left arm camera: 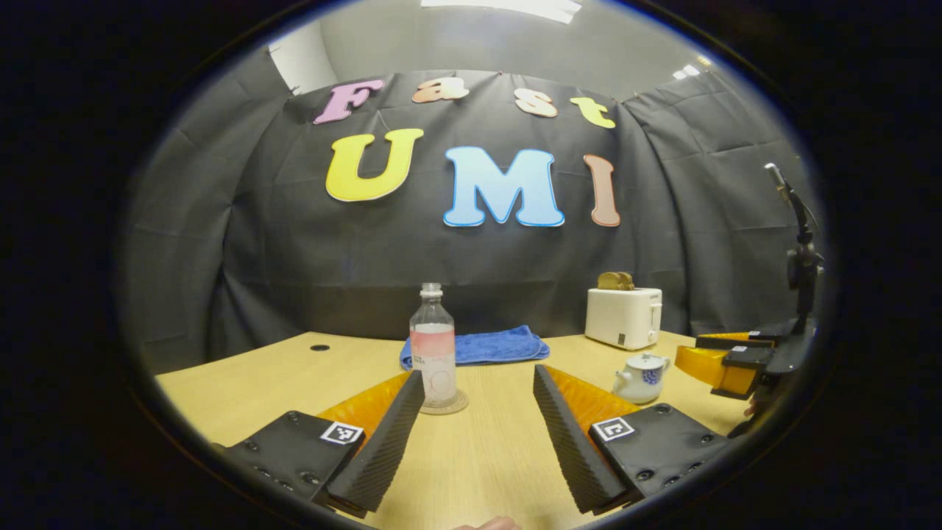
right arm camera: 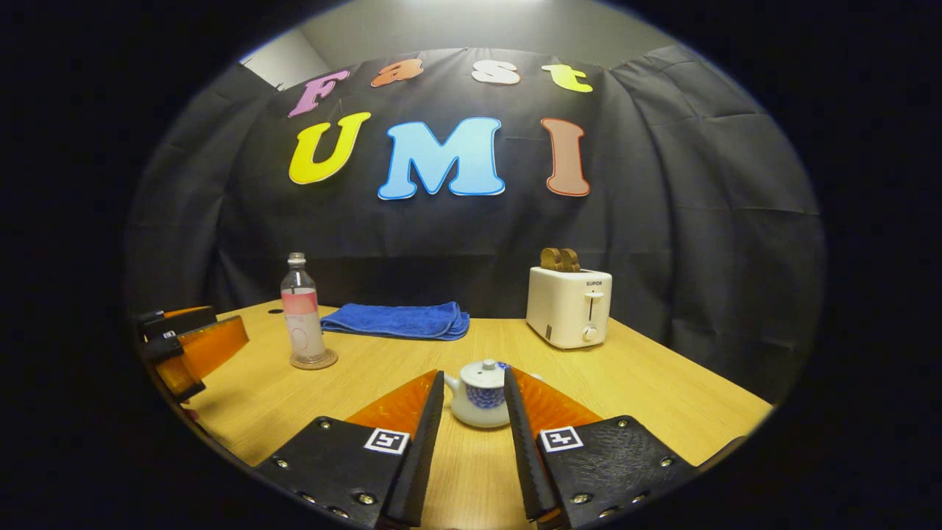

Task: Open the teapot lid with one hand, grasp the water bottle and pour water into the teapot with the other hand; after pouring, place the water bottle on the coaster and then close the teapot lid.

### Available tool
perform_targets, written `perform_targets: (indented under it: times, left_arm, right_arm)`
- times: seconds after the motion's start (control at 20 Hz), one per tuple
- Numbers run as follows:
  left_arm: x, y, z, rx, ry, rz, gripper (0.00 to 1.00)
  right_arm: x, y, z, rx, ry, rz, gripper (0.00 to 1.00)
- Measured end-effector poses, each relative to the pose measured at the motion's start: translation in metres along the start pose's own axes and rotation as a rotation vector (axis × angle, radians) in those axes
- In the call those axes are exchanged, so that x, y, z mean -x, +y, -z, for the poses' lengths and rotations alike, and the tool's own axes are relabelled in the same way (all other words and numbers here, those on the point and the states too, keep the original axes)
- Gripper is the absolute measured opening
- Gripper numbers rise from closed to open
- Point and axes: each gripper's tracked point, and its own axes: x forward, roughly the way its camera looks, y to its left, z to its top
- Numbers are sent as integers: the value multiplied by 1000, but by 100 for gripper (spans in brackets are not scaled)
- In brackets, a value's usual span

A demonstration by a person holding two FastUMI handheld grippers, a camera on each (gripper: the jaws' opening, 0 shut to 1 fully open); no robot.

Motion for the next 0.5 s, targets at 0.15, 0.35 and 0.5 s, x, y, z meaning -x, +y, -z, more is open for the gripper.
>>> perform_targets:
  times: [0.15, 0.35, 0.5]
  left_arm:
    - [13, -9, 15, -4, 15, -19, 100]
    - [16, -15, 16, 13, 15, -23, 100]
    - [19, -23, 21, -46, 34, -39, 100]
  right_arm:
    - [14, 9, 4, 9, -9, 20, 50]
    - [22, 25, 9, -23, -23, -39, 50]
    - [17, 21, 22, -31, -10, -6, 51]
